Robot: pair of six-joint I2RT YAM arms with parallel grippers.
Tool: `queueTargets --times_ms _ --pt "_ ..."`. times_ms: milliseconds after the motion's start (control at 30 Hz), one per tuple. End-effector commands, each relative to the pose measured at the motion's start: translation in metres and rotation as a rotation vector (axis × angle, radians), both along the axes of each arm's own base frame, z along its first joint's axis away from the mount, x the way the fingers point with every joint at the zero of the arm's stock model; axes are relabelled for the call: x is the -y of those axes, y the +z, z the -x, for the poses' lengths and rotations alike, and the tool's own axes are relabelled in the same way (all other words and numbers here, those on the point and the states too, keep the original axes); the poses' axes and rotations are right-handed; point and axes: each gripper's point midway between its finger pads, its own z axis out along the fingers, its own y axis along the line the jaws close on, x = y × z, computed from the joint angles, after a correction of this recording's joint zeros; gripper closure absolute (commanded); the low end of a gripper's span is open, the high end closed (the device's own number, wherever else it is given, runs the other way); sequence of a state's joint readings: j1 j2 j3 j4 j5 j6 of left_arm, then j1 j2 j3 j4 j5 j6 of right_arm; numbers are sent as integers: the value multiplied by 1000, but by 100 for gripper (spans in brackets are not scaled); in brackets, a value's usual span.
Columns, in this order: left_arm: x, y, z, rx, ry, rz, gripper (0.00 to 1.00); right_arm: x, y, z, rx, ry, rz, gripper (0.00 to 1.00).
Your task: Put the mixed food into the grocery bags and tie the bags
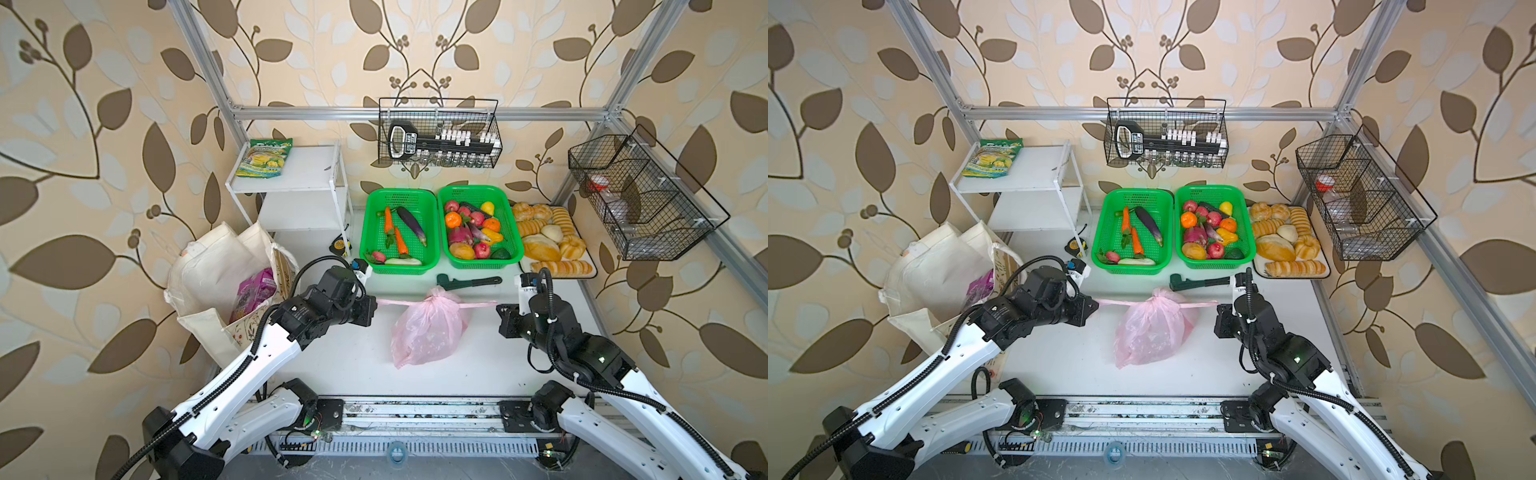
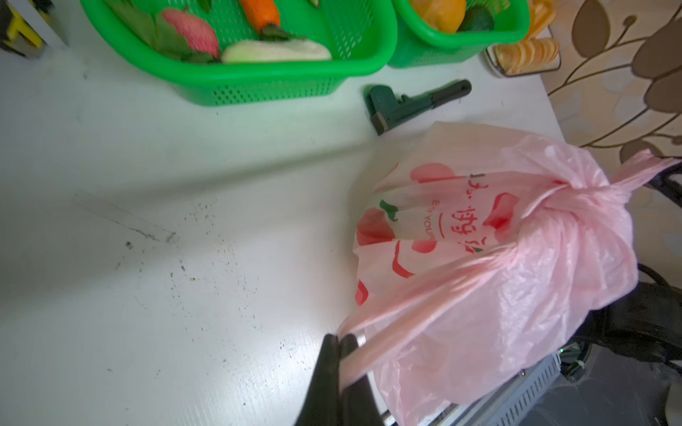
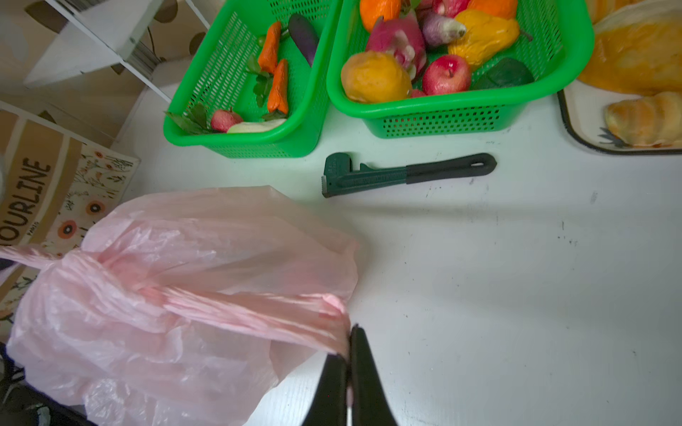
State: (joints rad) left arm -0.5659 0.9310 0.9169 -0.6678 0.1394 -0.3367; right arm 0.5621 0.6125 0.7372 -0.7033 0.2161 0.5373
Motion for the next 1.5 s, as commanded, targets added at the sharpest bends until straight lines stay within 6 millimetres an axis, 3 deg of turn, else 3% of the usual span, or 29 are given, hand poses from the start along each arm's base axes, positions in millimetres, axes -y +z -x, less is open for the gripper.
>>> queueTargets --times_ms 0,267,400,567,633,800,867,967,1067,1200,1300,1400,1467 --pt "-51 11 -17 84 207 -153 100 49 6 -4 29 -219 98 100" --pt "-70 -49 -2 -74 331 -184 100 54 -68 4 -141 -358 -95 100" --pt "-85 -52 0 -74 383 -228 100 61 -65 5 -114 -412 -125 100" --pt "-79 -21 -5 11 355 -171 100 62 -42 -4 -1 -378 -106 100" --pt "-76 -17 -7 26 340 -157 100 65 -49 -5 -11 -387 -80 100" --pt "-67 -38 0 -66 291 -167 100 55 -74 -2 -95 -367 -106 100" --pt "-53 -33 2 -48 222 -108 95 41 -70 -4 -74 -290 -155 97" --pt "-43 -12 -1 22 171 -44 50 30 -53 -6 -14 -236 -223 65" --pt "-40 17 -5 103 147 -18 38 29 -24 -7 67 -214 -257 52" --pt "-24 57 -8 190 55 36 32 38 13 -5 174 -234 -279 47" --pt "11 82 -1 210 -132 148 34 45 33 -1 231 -257 -291 45" --pt "50 87 11 128 -325 262 40 48 41 0 253 -263 -295 44" --pt "68 75 18 82 -406 228 38 46 39 0 248 -259 -299 44"
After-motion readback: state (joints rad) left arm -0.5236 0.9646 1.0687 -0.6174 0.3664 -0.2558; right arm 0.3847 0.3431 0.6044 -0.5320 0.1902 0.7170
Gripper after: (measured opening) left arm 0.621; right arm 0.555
